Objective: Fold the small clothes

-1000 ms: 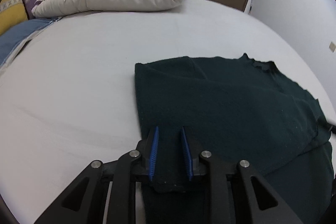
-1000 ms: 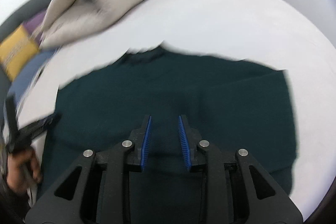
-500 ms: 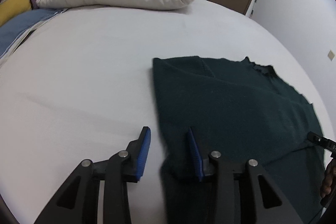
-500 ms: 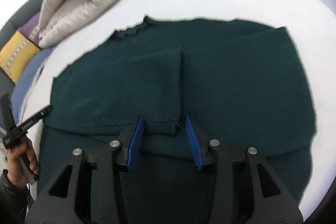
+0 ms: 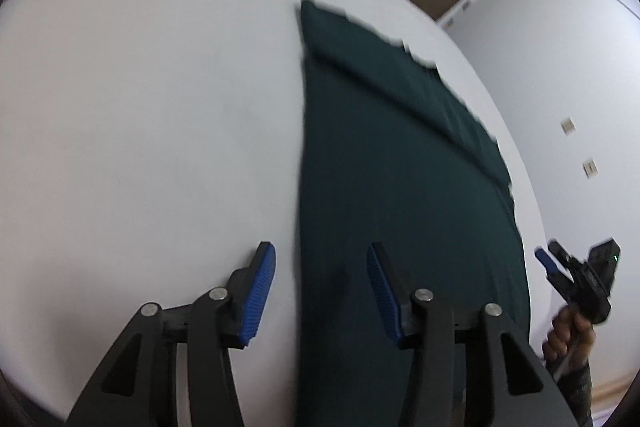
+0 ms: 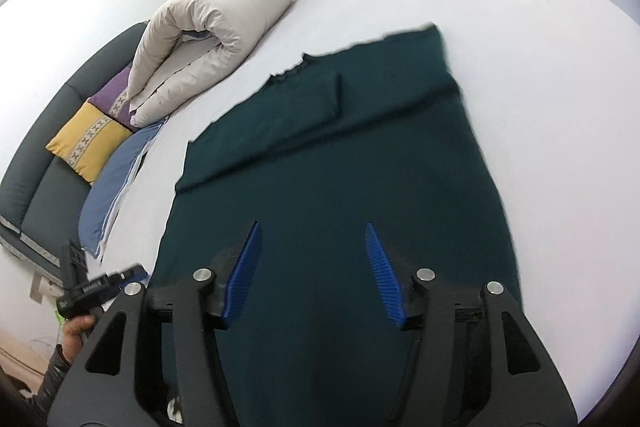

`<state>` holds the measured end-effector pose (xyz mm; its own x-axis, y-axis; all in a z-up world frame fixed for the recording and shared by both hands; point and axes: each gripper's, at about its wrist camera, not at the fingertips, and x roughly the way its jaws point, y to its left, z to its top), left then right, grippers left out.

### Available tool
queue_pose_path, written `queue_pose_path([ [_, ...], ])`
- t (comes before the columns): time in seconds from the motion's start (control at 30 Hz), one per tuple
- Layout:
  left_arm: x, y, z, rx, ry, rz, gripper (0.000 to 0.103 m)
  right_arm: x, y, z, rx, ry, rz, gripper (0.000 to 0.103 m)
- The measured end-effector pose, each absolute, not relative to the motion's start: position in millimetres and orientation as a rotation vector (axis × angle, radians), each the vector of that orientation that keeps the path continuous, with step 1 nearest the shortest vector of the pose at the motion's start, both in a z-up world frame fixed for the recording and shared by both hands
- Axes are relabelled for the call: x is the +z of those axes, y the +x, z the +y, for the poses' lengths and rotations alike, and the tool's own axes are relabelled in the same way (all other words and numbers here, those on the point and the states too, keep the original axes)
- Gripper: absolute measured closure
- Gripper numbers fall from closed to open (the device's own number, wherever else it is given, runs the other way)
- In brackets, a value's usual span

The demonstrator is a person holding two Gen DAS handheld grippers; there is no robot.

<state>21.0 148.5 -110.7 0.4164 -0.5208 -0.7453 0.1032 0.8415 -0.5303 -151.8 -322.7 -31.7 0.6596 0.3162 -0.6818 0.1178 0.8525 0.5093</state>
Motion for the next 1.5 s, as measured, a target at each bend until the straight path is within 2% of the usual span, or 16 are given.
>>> queue_pose_path([
  [0.3, -114.1, -32.7, 154.9, -0.466, -0.512, 1.139, 0.053, -62.5, -236.3, -360.6, 0.063, 0.647, 0.882, 0.050],
  [0.67, -135.0, -47.1, 160.9, -0.545, -0.678, 1.209, 0.054, -72.9, -268.2, -401.5, 0.066, 0.736, 0.894, 0.050],
  [0.73, -141.0, -42.9, 165.3, -0.548, -0.743, 1.215, 0.057, -75.2, -271.6, -406.0, 0.067, 0.745, 0.909, 0.050],
  [0.87, -148.3, -41.9, 170.1, -0.528, -0.786, 1.230, 0.075, -81.0, -279.0, -416.2, 0.066, 0.765, 0.937, 0.050],
  [0.93, -149.7, -41.4, 168.8, -0.518, -0.781, 1.239, 0.079, -84.1, -282.3, -420.1, 0.062, 0.772, 0.956, 0.050],
  [1.5, -141.1, -47.1, 163.2, -0.522, -0.698, 1.253, 0.078, -100.3, -280.8, -430.8, 0.089, 0.849, 1.083, 0.050],
])
